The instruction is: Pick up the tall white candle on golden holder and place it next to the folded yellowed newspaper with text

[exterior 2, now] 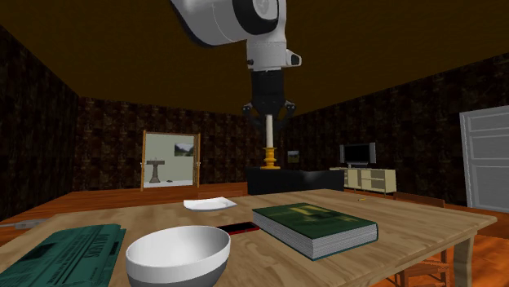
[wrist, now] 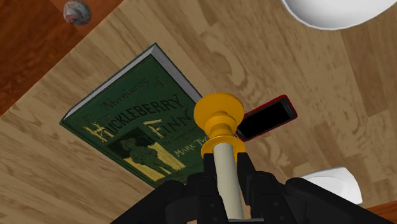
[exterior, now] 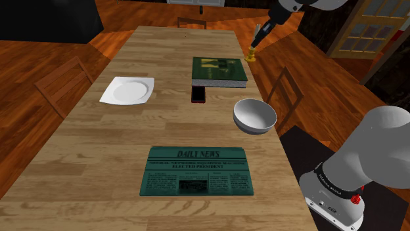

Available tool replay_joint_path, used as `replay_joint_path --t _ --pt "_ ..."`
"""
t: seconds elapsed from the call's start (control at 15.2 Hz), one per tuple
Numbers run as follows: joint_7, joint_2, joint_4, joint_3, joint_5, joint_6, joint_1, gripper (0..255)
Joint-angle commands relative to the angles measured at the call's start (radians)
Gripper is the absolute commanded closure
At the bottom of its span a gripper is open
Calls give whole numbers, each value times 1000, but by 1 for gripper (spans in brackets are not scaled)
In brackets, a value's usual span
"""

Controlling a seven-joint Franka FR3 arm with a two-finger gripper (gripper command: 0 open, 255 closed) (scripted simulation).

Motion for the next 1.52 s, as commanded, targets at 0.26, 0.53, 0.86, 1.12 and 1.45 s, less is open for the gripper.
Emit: replay_joint_path --t 0.26,0.53,0.86,1.12,1.45 --pt "166 -17 -37 127 -24 29 24 255" --pt "277 -9 -41 212 -36 45 45 255" --pt "415 24 -21 313 -51 58 74 255" --pt "525 68 17 391 -68 63 95 255" --pt "664 141 91 481 -103 59 122 255"
